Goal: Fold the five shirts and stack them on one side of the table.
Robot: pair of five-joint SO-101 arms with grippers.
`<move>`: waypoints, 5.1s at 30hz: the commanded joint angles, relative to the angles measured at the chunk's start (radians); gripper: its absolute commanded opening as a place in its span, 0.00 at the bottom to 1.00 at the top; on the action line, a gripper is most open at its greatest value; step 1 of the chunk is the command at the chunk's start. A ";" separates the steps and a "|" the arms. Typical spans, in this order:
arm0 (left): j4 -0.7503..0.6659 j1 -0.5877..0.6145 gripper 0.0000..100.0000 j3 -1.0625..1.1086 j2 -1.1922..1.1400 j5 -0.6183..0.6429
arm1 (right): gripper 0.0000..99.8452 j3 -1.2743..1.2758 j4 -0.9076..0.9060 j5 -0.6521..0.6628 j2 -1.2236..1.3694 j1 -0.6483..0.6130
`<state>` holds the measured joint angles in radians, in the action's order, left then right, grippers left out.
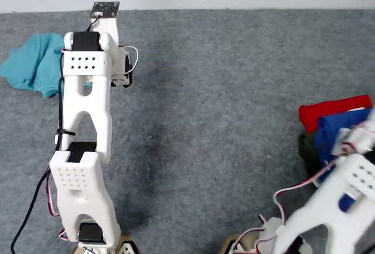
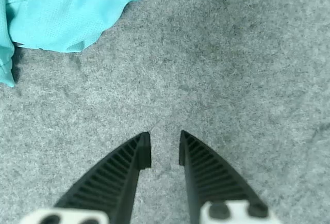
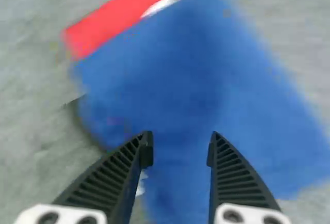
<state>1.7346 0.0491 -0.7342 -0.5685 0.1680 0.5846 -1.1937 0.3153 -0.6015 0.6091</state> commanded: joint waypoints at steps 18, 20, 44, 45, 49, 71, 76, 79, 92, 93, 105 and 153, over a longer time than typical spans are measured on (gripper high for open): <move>-0.126 0.545 0.16 -0.012 0.058 -0.009 | 0.18 0.092 -0.196 0.180 -0.030 -0.547; -0.178 0.529 0.18 -0.013 0.000 -0.040 | 0.18 0.094 -0.189 0.180 -0.030 -0.568; -0.097 0.425 0.01 -0.766 -0.776 0.066 | 0.18 0.094 -0.193 0.180 -0.030 -0.579; -0.031 0.414 0.01 -0.828 -0.766 0.052 | 0.18 0.094 -0.193 0.180 -0.030 -0.579; 0.026 0.338 0.01 -0.940 -0.663 -0.026 | 0.18 0.094 -0.191 0.180 -0.030 -0.579; 0.023 -0.519 0.01 -0.085 0.430 -0.348 | 0.18 0.129 -0.139 0.172 -0.028 -0.369; 0.023 -0.698 0.01 -0.024 0.592 -0.413 | 0.18 0.213 -0.076 0.172 -0.030 -0.358; 0.023 -0.758 0.01 -0.027 0.652 -0.448 | 0.18 0.221 -0.064 0.172 -0.030 -0.358; 0.023 -0.325 0.01 0.205 0.680 -0.459 | 0.18 0.222 -0.064 0.172 -0.030 -0.358; 0.021 -0.273 0.01 0.260 0.680 -0.459 | 0.18 0.222 -0.064 0.172 -0.030 -0.358; -0.146 0.098 0.01 0.915 0.683 -0.456 | 0.18 0.226 -0.064 0.172 -0.030 -0.366; -0.324 -0.617 0.21 1.472 0.868 -0.288 | 0.18 0.264 -0.041 0.176 -0.028 -0.364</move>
<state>1.4200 -0.5155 0.7373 0.2984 -0.2094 0.8531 -1.2474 0.4856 -0.6153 0.2409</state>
